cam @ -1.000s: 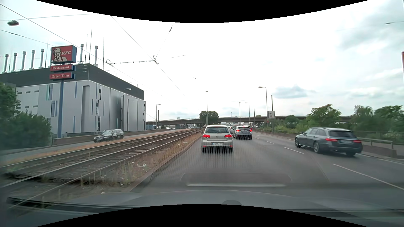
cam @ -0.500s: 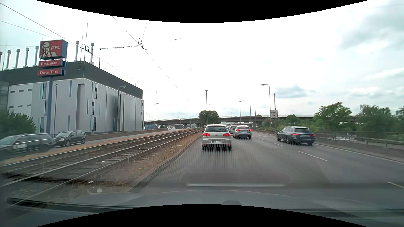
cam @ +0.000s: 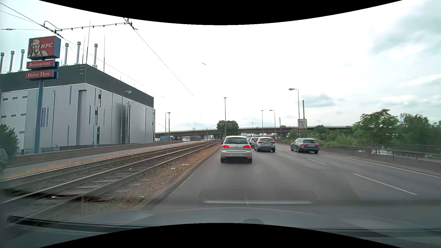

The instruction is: Follow the waypoints while adhering to traffic rules and regulations

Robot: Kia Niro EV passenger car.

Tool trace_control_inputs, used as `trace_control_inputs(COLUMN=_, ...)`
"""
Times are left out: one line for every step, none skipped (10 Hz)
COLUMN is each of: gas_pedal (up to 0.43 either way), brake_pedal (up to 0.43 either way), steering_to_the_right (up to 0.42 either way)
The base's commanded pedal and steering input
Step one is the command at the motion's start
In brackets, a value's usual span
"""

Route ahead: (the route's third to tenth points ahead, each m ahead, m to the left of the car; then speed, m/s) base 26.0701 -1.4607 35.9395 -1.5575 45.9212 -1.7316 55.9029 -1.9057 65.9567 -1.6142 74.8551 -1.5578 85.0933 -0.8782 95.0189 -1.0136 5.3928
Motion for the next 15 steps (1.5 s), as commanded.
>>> trace_control_inputs(gas_pedal=0.157, brake_pedal=0.000, steering_to_the_right=-0.003)
trace_control_inputs(gas_pedal=0.150, brake_pedal=0.000, steering_to_the_right=-0.005)
trace_control_inputs(gas_pedal=0.138, brake_pedal=0.000, steering_to_the_right=-0.006)
trace_control_inputs(gas_pedal=0.138, brake_pedal=0.000, steering_to_the_right=-0.006)
trace_control_inputs(gas_pedal=0.130, brake_pedal=0.000, steering_to_the_right=-0.006)
trace_control_inputs(gas_pedal=0.130, brake_pedal=0.000, steering_to_the_right=-0.007)
trace_control_inputs(gas_pedal=0.118, brake_pedal=0.000, steering_to_the_right=-0.007)
trace_control_inputs(gas_pedal=0.110, brake_pedal=0.000, steering_to_the_right=-0.008)
trace_control_inputs(gas_pedal=0.087, brake_pedal=0.000, steering_to_the_right=-0.007)
trace_control_inputs(gas_pedal=0.059, brake_pedal=0.000, steering_to_the_right=-0.008)
trace_control_inputs(gas_pedal=0.039, brake_pedal=0.000, steering_to_the_right=-0.008)
trace_control_inputs(gas_pedal=0.028, brake_pedal=0.000, steering_to_the_right=-0.008)
trace_control_inputs(gas_pedal=0.008, brake_pedal=0.000, steering_to_the_right=-0.008)
trace_control_inputs(gas_pedal=0.000, brake_pedal=0.000, steering_to_the_right=-0.008)
trace_control_inputs(gas_pedal=0.000, brake_pedal=0.000, steering_to_the_right=-0.009)
